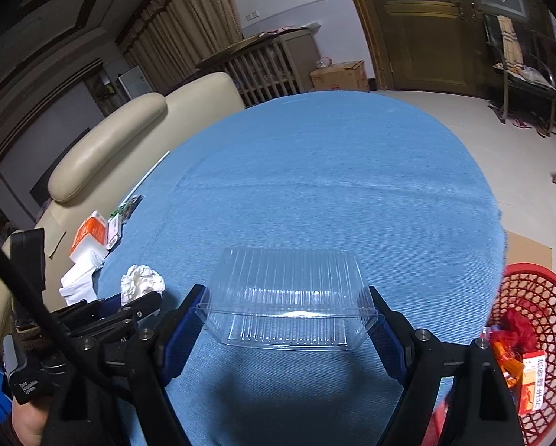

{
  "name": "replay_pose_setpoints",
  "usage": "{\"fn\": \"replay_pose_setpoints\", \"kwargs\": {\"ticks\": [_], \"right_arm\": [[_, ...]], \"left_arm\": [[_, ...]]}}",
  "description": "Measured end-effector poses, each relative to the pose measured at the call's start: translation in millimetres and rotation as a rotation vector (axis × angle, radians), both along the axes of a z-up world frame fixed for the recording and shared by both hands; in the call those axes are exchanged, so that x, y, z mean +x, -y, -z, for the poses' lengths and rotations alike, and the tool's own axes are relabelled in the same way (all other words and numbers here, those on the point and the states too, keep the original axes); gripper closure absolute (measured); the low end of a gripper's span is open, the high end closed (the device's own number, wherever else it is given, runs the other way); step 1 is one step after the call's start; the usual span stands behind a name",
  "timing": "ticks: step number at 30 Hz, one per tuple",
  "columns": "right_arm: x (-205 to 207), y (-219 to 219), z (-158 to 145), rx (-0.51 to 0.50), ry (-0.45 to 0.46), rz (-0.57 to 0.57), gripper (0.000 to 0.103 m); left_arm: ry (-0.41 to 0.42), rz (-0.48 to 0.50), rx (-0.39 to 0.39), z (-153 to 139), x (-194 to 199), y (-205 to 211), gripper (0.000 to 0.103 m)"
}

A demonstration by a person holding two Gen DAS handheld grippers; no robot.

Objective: Collect trash

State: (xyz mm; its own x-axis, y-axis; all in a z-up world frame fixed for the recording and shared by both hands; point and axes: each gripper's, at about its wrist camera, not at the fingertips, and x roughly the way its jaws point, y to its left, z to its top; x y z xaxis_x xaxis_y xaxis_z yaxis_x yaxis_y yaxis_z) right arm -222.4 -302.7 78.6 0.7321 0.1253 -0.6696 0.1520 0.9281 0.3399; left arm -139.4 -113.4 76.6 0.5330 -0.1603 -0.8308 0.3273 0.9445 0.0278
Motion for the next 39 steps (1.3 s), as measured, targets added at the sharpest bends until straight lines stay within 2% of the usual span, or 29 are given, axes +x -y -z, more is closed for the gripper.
{"fn": "replay_pose_setpoints", "kwargs": {"ticks": [19, 33, 39], "right_arm": [[18.9, -33.8, -10.0, -0.028, 0.027, -0.088, 0.019], [24.0, -36.8, -15.5, -0.003, 0.055, -0.092, 0.019], [16.9, -32.4, -15.6, -0.019, 0.043, -0.068, 0.019]], "left_arm": [[0.013, -0.083, -0.003, -2.6, 4.0, -38.0, 0.069], [0.030, -0.117, -0.009, -9.5, -2.1, -42.7, 0.069], [0.033, -0.086, -0.029, -9.4, -3.6, -32.8, 0.069]]}}
